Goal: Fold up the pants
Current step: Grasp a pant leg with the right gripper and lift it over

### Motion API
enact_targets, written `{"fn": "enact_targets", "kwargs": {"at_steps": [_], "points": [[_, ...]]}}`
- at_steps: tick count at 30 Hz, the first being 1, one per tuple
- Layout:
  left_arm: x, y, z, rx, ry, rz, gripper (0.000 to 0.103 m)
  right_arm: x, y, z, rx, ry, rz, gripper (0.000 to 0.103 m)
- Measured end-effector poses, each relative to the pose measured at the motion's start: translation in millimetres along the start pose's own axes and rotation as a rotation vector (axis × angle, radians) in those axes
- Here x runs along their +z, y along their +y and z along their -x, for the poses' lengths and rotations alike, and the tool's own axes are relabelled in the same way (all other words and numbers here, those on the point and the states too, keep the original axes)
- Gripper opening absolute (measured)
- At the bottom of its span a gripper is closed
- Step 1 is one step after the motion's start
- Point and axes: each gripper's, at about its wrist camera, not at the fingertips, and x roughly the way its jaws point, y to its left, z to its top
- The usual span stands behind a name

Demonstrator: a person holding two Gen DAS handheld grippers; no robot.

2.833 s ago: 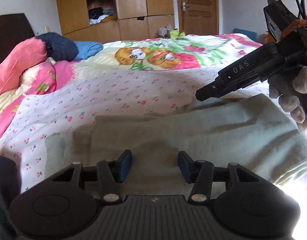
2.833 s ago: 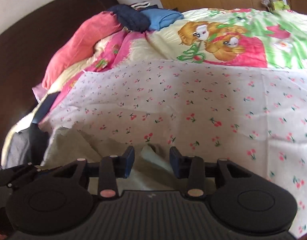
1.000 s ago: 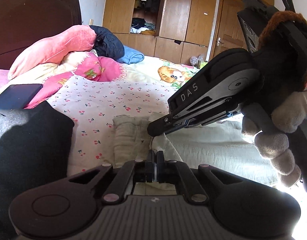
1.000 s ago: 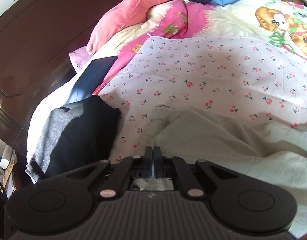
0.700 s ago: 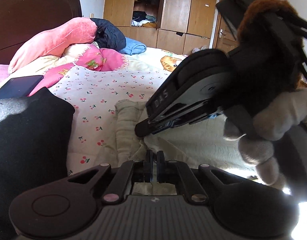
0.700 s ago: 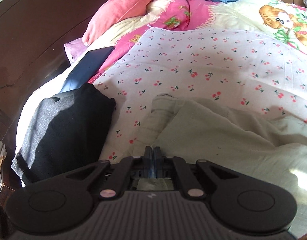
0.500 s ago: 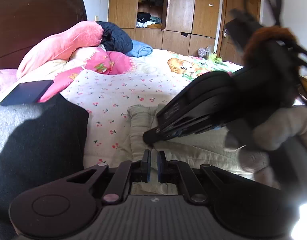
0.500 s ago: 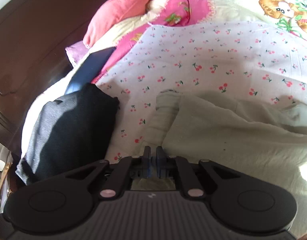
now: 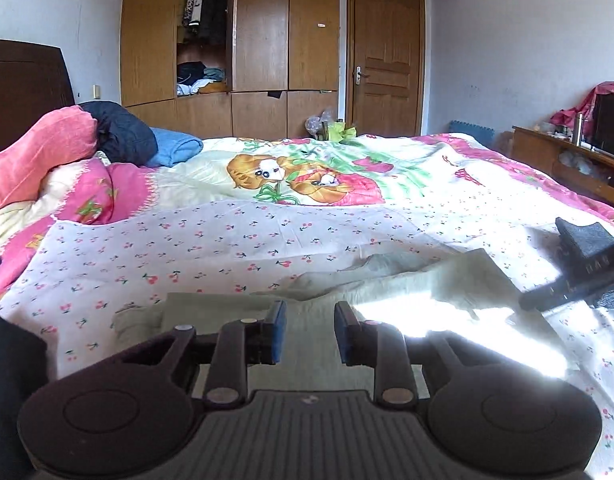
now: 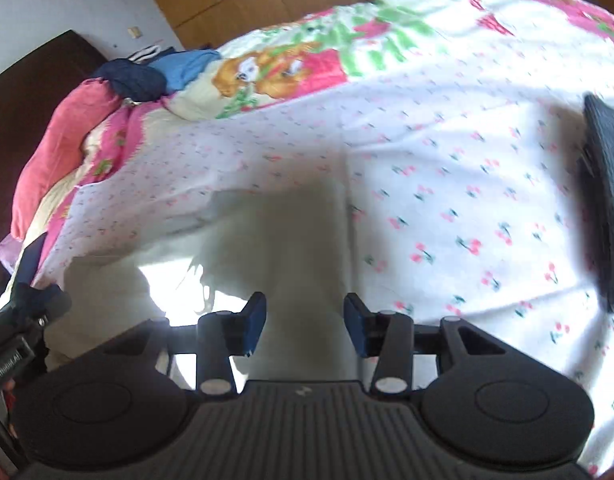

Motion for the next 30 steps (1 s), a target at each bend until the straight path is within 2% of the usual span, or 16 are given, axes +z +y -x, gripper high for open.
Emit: {"fn": "enact_targets", "kwargs": {"at_steps": [1, 2, 5, 8, 11, 13, 15, 17, 18, 20, 21, 23, 24, 27, 30], "points": [[0.4, -0.1, -11.3, 0.007, 0.019, -0.007, 0.041, -4.2, -10.1, -3.2, 0.006, 0.012, -0.031, 0.044], [-1.3, -0.5, -24.0, 0.018, 0.055, -0.018, 0.041, -8.9, -22.6, -8.0, 0.047, 0.025, -0.076, 0.044], [-21.0, 1.2, -54.6, 0.063, 0.225, -0.047, 0.041, -14.8, -44.0, -16.4, 0.154, 0.022, -0.178, 0.044], [-30.5, -0.2, -45.6, 0.072, 0.223, -0.107, 0.044, -15.7, -64.9, -16.5, 0.352, 0.028, -0.283, 0.044], [-26.2, -4.7, -43.5, 0.098, 0.243, -0.122, 0.047, -13.9, -75.6, -31.6, 0.380, 0.044, -0.286, 0.042], [-24.2, -7.4, -45.6, 0.111, 0.255, -0.126, 0.047, -8.3, -79.2, -39.9, 0.485, 0.048, -0.349, 0.038], [-21.6, -8.6, -45.9, 0.114, 0.259, -0.123, 0.047, -2.2, -75.6, -36.1, 0.603, -0.010, -0.332, 0.037], [-20.3, -7.1, -47.1, 0.112, 0.263, -0.111, 0.047, 0.8, -73.8, -41.2, 0.585, -0.043, -0.297, 0.038], [-20.0, -6.4, -48.2, 0.112, 0.266, -0.106, 0.047, 1.6, -74.6, -53.7, 0.543, -0.010, -0.298, 0.039], [-18.4, -6.6, -49.9, 0.118, 0.264, -0.111, 0.047, -1.2, -81.7, -73.7, 0.554, 0.033, -0.346, 0.032], [-17.4, -7.8, -49.9, 0.125, 0.257, -0.121, 0.047, -2.0, -83.1, -78.3, 0.579, 0.039, -0.382, 0.025], [-15.8, -11.6, -50.3, 0.136, 0.247, -0.148, 0.047, -1.9, -78.7, -80.9, 0.608, 0.057, -0.429, 0.006], [-16.9, -14.4, -52.3, 0.137, 0.259, -0.161, 0.047, -2.4, -75.5, -81.5, 0.642, 0.069, -0.457, 0.004], [-24.7, -29.7, -57.6, 0.161, 0.284, -0.229, 0.043, -2.1, -83.6, -70.5, 0.695, 0.003, -0.542, 0.003], [-21.0, -48.6, -57.3, 0.127, 0.292, -0.234, 0.040, 2.9, -101.0, -59.9, 0.677, -0.022, -0.566, 0.003]]}}
